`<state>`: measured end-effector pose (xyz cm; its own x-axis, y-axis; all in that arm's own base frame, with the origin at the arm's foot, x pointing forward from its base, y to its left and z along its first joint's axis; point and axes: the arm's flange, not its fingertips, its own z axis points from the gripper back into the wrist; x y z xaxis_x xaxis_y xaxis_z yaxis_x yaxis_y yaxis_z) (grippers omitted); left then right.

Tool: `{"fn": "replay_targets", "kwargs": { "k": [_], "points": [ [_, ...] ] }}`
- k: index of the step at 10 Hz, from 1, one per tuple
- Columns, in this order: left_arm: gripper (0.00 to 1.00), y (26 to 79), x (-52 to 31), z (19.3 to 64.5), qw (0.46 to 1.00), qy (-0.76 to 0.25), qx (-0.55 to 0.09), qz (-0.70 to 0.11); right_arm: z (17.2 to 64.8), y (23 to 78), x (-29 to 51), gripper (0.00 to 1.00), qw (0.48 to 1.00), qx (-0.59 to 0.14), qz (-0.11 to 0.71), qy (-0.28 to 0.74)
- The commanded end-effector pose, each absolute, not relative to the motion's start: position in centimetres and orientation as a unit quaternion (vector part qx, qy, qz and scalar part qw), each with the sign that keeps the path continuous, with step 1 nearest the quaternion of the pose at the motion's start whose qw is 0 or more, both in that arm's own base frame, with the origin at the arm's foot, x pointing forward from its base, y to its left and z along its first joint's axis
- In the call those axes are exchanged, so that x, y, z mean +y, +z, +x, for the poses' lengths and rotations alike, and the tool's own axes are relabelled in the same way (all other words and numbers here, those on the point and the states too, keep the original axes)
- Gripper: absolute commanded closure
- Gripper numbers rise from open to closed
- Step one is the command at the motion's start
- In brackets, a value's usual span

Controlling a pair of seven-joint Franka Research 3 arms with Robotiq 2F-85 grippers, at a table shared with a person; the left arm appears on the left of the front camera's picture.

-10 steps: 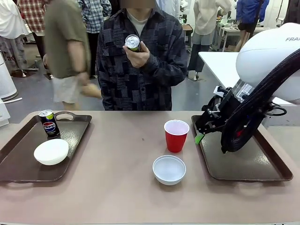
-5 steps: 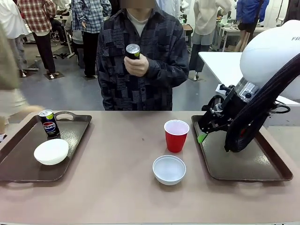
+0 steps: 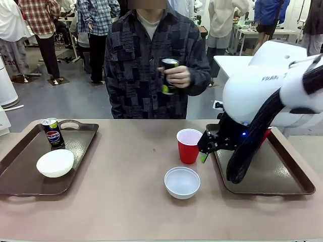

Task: Prepare tableware on both trays.
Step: Pick up a Picnic Bowl from the table and place it on a Handle tray.

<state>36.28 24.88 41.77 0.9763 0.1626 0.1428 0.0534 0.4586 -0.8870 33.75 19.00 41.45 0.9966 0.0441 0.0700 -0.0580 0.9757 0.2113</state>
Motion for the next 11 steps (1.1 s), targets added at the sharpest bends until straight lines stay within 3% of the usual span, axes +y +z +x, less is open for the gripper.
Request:
{"fn": "replay_targets", "kwargs": {
  "k": [1, 3, 5, 11],
  "points": [
    [0.18, 42.0, 25.0, 36.2, 0.846, 0.040, -0.101, -0.523, 35.7, 40.1, 20.3, 0.00, 0.993, -0.080, 0.077, 0.043],
    [0.18, 42.0, 25.0, 36.2, 0.846, 0.040, -0.101, -0.523, 33.9, 40.3, 19.2, 0.00, 0.992, -0.083, 0.069, 0.065],
    [0.18, 42.0, 25.0, 36.2, 0.846, 0.040, -0.101, -0.523, 22.9, 44.6, 16.1, 0.00, 0.990, -0.040, 0.069, 0.118],
    [0.18, 42.0, 25.0, 36.2, 0.846, 0.040, -0.101, -0.523, 23.0, 43.8, 13.6, 0.00, 0.993, 0.003, 0.088, 0.074]
  ]
}}
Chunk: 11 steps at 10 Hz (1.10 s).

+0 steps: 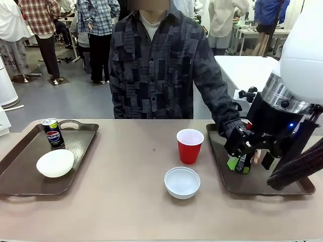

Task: Prepare tableware on both trays.
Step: Pick up a Picnic Bowl from the table and place it on a Handle tray.

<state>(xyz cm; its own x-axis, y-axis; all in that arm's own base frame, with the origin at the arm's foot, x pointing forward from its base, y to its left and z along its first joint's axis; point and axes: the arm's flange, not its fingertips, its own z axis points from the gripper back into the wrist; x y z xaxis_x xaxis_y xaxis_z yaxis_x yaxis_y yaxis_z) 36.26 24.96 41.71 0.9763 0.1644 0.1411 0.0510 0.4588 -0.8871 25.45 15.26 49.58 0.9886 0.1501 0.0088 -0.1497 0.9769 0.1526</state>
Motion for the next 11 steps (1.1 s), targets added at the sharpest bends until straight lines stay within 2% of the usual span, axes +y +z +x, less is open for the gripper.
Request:
{"fn": "replay_targets", "kwargs": {
  "k": [1, 4, 8, 11],
  "points": [
    [0.18, 42.0, 25.0, 36.2, 0.846, 0.040, -0.101, -0.523, 23.2, 43.6, 13.7, 0.00, 0.993, 0.004, 0.090, 0.072],
    [0.18, 42.0, 25.0, 36.2, 0.846, 0.040, -0.101, -0.523, 24.1, 42.9, 14.6, 0.00, 0.995, 0.000, 0.085, 0.059],
    [0.18, 42.0, 25.0, 36.2, 0.846, 0.040, -0.101, -0.523, 28.6, 39.2, 18.4, 0.00, 0.999, -0.025, 0.036, 0.018],
    [0.18, 42.0, 25.0, 36.2, 0.846, 0.040, -0.101, -0.523, 31.3, 36.9, 19.7, 0.00, 1.000, -0.017, 0.025, -0.006]
  ]
}}
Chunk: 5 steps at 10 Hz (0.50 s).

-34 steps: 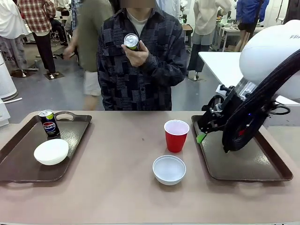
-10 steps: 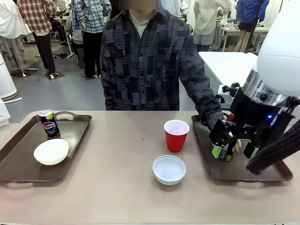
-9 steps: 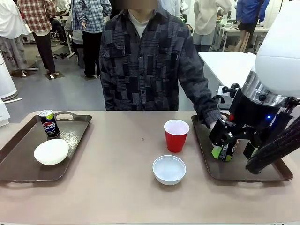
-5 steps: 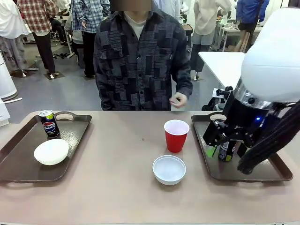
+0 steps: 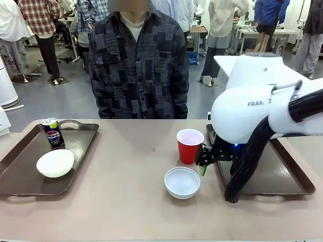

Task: Prepare tableware on both trays.
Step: Pick up a Picnic Bowl from the table and place it on a Handle tray.

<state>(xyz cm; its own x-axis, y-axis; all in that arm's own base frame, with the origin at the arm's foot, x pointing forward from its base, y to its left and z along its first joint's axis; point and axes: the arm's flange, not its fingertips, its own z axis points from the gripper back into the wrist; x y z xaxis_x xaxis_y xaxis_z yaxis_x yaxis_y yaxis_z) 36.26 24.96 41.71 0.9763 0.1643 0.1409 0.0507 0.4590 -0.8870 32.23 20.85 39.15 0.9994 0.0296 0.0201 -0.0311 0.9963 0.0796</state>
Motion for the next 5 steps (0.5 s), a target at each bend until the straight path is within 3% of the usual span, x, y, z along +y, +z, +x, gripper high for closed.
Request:
{"fn": "replay_targets", "kwargs": {
  "k": [1, 5],
  "points": [
    [0.18, 42.0, 25.0, 36.2, 0.846, 0.040, -0.101, -0.523, 31.1, 37.4, 19.2, 0.00, 0.998, 0.016, 0.063, 0.010],
    [0.18, 42.0, 25.0, 36.2, 0.846, 0.040, -0.101, -0.523, 32.6, 38.4, 20.7, 0.00, 0.999, 0.001, 0.044, 0.011]
  ]
}}
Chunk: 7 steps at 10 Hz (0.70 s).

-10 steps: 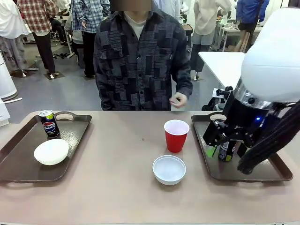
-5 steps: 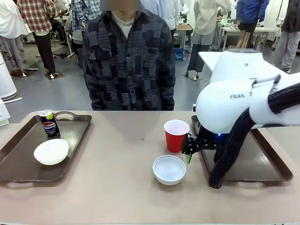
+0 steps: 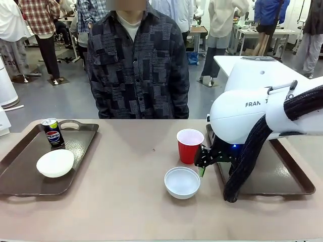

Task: Prepare tableware on both trays.
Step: Pick up a Picnic Bowl from the table and place it on a Handle tray.

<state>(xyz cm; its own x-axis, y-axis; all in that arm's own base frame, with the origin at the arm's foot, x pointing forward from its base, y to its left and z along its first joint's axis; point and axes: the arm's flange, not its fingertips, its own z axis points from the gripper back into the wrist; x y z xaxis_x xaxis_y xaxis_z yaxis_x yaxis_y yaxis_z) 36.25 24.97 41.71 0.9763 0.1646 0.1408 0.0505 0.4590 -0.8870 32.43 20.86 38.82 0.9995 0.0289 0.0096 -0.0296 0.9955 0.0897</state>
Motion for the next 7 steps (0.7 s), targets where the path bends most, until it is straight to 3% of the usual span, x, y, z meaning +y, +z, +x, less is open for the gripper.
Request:
{"fn": "replay_targets", "kwargs": {
  "k": [1, 7],
  "points": [
    [0.18, 42.0, 25.0, 36.2, 0.846, 0.040, -0.101, -0.523, 33.1, 37.7, 20.7, 0.00, 0.999, -0.005, 0.034, -0.012],
    [0.18, 42.0, 25.0, 36.2, 0.846, 0.040, -0.101, -0.523, 35.7, 34.2, 26.0, 0.00, 0.999, -0.021, 0.003, -0.026]
  ]
}}
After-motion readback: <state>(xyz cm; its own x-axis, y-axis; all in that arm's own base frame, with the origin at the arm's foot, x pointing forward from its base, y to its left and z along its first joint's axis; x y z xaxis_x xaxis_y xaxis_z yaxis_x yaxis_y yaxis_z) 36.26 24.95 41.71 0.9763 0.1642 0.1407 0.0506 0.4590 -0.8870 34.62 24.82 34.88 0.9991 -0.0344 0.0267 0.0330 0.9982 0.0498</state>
